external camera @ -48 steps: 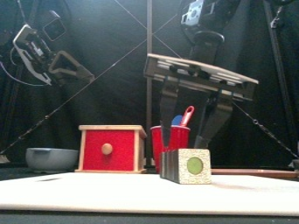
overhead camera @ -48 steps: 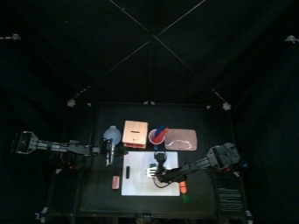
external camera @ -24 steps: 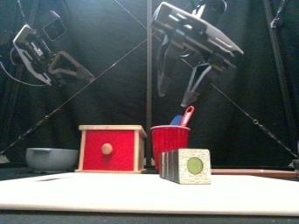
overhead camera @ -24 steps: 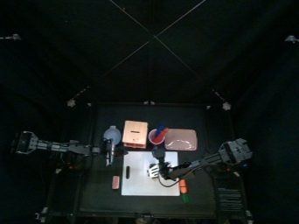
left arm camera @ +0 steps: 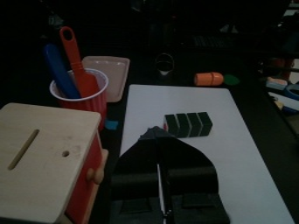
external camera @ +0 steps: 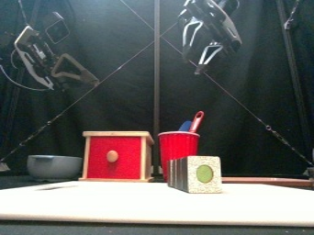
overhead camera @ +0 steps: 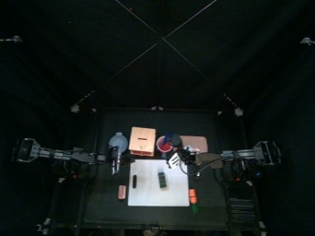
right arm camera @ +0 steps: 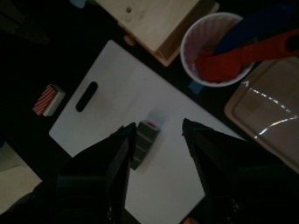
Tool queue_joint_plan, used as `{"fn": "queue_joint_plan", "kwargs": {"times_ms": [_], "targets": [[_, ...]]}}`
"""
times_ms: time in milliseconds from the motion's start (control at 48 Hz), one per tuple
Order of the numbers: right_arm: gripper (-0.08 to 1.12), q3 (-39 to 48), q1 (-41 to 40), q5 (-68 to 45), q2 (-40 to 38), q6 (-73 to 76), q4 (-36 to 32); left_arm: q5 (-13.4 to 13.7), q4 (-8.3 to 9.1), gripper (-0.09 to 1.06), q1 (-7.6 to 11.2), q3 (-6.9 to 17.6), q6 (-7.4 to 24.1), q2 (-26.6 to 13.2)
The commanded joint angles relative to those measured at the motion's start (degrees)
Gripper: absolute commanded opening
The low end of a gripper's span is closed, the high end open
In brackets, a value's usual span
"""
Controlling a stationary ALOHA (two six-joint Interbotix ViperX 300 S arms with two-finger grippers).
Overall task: Place sushi on board then cut the sushi with the knife then place the pieces on the plate
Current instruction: Pick knife at handle with right hand
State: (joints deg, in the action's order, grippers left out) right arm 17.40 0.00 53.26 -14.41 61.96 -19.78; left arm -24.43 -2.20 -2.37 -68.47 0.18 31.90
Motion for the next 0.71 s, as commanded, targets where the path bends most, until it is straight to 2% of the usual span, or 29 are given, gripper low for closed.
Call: {"fn": "queue_joint_plan", "kwargs": {"times_ms": [21, 312, 583, 708], "targets": [[0.82, -0.97, -5.54, 0.53, -3.96, -8.26, 4.75, -0.26, -0.44, -0.03, -0.26, 0.97, -0.09, 0.09], [0.82, -4.92, -21.01, 6.24, -4.39, -34.45, 14.77, -0.53, -2.46, -0.03, -1.41, 1.67, 0.0, 0.09], [0.82, -9.4, -33.05, 12.39, 2.72, -59.94, 32.52, -0.62, -4.66, -0.03, -2.29, 1.85, 0.0, 0.09], [0.82, -11.07, -36.74, 15.56, 6.86, -67.15, 37.53, -0.62, -5.45, -0.03, -2.37, 1.76, 0.0, 0.09]]}}
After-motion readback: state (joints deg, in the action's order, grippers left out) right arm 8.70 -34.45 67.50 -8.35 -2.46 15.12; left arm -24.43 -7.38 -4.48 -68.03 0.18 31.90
